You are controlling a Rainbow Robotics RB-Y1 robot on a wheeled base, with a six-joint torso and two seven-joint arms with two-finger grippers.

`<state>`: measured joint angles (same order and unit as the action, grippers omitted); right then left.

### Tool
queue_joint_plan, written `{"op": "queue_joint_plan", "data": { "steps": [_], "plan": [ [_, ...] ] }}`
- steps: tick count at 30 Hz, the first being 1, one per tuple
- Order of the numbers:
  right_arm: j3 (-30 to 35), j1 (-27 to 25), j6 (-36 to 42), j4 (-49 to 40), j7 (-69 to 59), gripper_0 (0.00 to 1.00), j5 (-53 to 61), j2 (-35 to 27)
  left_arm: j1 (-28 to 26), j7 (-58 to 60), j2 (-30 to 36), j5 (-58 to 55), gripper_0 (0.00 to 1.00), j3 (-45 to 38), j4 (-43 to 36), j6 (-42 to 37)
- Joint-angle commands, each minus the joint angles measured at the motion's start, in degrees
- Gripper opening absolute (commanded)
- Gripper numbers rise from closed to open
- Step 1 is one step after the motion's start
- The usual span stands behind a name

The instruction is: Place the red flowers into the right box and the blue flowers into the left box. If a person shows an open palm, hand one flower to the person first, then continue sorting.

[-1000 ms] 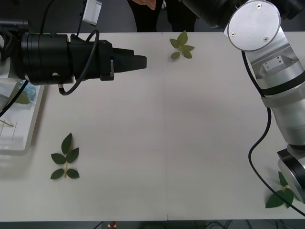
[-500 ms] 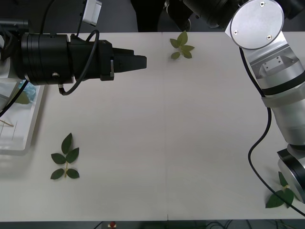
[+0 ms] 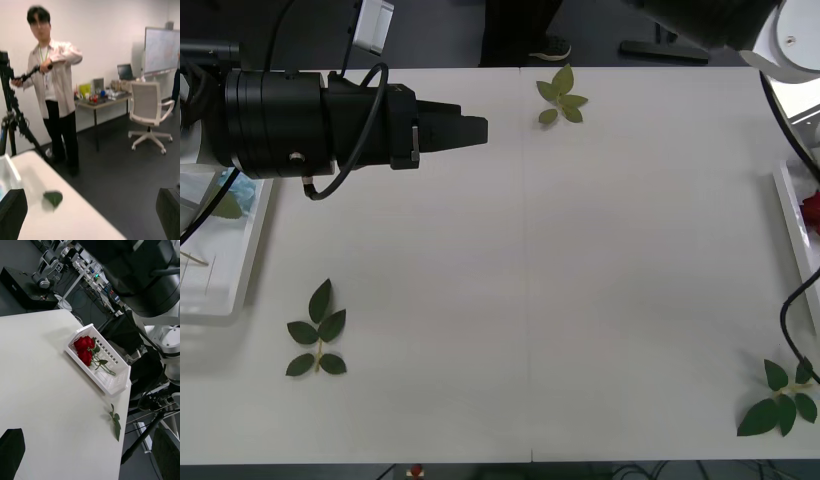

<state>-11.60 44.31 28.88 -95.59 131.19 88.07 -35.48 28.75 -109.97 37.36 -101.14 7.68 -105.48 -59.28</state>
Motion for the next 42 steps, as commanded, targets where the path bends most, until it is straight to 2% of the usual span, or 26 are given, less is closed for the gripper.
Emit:
{"op": "queue_joint_plan", "data": {
  "steps": [1,8,13,16,19,23,31,42],
  "plan": [
    [7.03,-3.17,7.33,-1.79,2.49,1.0,0.97,-2.05,-0.89,-2.79,0.25,-0.72,0.98,-1.52,-1.75,0.39],
    [15.02,-8.89,21.13,-1.79,4.16,1.0,2.37,-6.27,1.66,-3.85,5.7,-0.72,0.98,-1.52,-1.75,-5.76],
    [18.36,-12.84,26.66,-1.79,7.5,1.0,8.26,-8.38,4.56,-5.08,9.48,-0.72,0.98,-1.52,-1.13,-11.65],
    [19.42,-14.51,29.39,-1.79,9.87,1.0,11.69,-9.08,6.5,-8.24,10.89,-0.72,0.98,-1.52,0.36,-14.38],
    [20.65,-15.83,34.75,-1.79,10.84,1.0,14.76,-9.26,9.22,-15.36,11.59,-0.72,0.98,-1.44,4.49,-17.45],
    [21.97,-16.01,41.61,-1.79,11.54,1.0,15.56,-9.26,10.36,-23.27,11.15,-0.72,0.98,-1.44,8.36,-19.12],
    [21.35,-16.09,47.67,-1.79,21.65,1.0,19.77,-9.35,7.02,-36.63,8.6,-0.81,0.98,-1.44,11.96,-20.0],
    [16.78,-17.94,48.81,-1.79,23.81,1.0,20.21,-11.63,-0.18,-36.1,7.55,-0.11,0.98,-4.6,5.46,-19.74]
  ]
}}
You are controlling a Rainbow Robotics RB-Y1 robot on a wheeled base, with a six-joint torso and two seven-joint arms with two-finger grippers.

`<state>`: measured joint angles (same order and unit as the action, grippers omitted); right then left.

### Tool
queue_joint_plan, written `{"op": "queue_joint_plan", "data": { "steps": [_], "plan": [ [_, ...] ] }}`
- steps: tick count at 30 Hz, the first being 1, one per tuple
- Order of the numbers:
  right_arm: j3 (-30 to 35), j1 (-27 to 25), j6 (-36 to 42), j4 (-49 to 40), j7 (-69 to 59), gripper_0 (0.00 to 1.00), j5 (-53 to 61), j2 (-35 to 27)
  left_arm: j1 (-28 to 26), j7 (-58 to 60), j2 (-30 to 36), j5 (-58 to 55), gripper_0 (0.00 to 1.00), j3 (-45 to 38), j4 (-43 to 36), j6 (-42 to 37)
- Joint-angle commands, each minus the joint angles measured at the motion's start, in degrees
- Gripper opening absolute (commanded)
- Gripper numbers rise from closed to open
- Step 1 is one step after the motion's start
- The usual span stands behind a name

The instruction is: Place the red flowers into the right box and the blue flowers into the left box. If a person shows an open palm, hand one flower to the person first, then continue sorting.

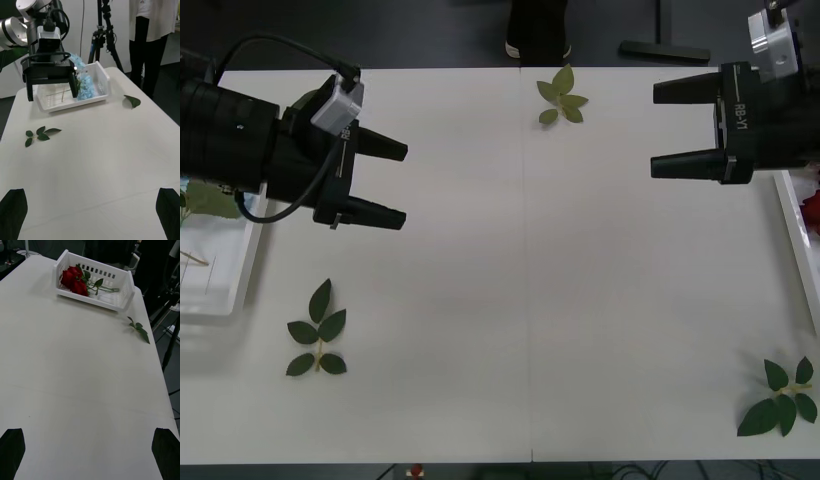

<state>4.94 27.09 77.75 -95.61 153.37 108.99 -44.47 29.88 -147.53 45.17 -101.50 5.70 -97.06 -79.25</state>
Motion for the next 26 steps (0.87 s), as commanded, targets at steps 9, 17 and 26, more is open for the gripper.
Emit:
{"op": "queue_joint_plan", "data": {
  "steps": [9,17,26],
  "plan": [
    [-1.86,-0.72,-0.23,-1.77,1.63,1.0,-0.88,-3.61,-5.71,3.75,-5.45,4.12,0.98,-5.79,-6.39,0.24],
    [-1.95,-0.72,-0.41,-1.77,1.63,1.0,-1.32,-3.61,-5.88,5.24,-6.76,5.0,0.98,-6.58,-6.74,0.15],
    [-1.95,-0.72,-0.41,-1.77,1.63,1.0,-1.32,-3.61,-6.06,5.24,-6.59,4.91,0.98,-6.76,-6.74,0.15]
  ]
}}
